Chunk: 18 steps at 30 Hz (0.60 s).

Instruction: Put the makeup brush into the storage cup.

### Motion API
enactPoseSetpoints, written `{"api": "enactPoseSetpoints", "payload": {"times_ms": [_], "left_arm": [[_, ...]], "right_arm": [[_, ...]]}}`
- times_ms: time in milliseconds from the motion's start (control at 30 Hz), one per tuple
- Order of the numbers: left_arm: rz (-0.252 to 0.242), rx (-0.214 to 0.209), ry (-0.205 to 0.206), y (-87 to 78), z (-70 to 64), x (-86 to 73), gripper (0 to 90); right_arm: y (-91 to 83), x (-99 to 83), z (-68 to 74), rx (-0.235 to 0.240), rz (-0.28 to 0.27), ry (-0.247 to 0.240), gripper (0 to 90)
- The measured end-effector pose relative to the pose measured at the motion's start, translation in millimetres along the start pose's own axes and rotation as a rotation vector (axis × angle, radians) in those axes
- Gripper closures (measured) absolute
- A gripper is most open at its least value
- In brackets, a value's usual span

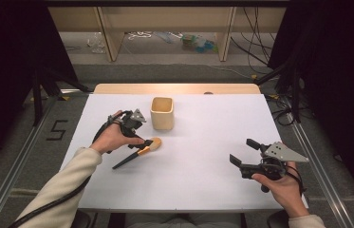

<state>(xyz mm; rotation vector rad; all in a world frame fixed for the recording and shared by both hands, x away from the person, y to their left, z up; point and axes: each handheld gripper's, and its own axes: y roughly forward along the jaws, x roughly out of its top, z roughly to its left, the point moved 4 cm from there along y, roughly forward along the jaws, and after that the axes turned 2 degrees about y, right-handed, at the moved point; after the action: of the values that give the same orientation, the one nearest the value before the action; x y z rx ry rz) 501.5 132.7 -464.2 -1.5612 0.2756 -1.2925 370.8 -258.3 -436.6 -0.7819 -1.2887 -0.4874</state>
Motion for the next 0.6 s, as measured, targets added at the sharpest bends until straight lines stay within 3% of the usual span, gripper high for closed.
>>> {"api": "enactPoseSetpoints", "payload": {"times_ms": [133,167,233,267,333,400,433,600], "left_arm": [[0.045,0.008,-0.006,1.6,1.8,0.3,11.0],[0.085,0.01,-0.004,3.3,2.0,0.3,10.9],[0.096,0.009,-0.001,4.6,1.8,0.4,10.7],[0.136,-0.001,0.022,5.0,2.4,0.8,10.8],[0.143,-0.002,0.011,5.9,0.9,1.5,11.2],[0.166,-0.011,0.01,7.3,-1.2,2.2,11.6],[0.196,-0.027,0.01,8.6,-3.8,2.5,11.9],[0.25,-0.049,-0.001,14.6,-8.8,2.7,12.7]], "right_arm": [[0.5,-0.2,-0.2,-0.002,-0.002,0.003,13.0],[0.2,-0.3,-0.4,-0.008,0.004,0.001,13.0],[-1.2,-0.6,-0.5,-0.008,0.028,0.002,13.0],[-1.1,-0.6,-0.7,-0.011,0.027,0.0,13.0],[0.3,-0.6,-0.5,-0.008,0.007,0.004,13.0],[-0.6,-0.9,-0.7,-0.009,0.025,0.0,13.0],[0.1,-0.8,-0.6,-0.011,0.011,0.003,13.0],[1.1,-1.0,-0.4,0.001,0.004,0.008,13.1]]}}
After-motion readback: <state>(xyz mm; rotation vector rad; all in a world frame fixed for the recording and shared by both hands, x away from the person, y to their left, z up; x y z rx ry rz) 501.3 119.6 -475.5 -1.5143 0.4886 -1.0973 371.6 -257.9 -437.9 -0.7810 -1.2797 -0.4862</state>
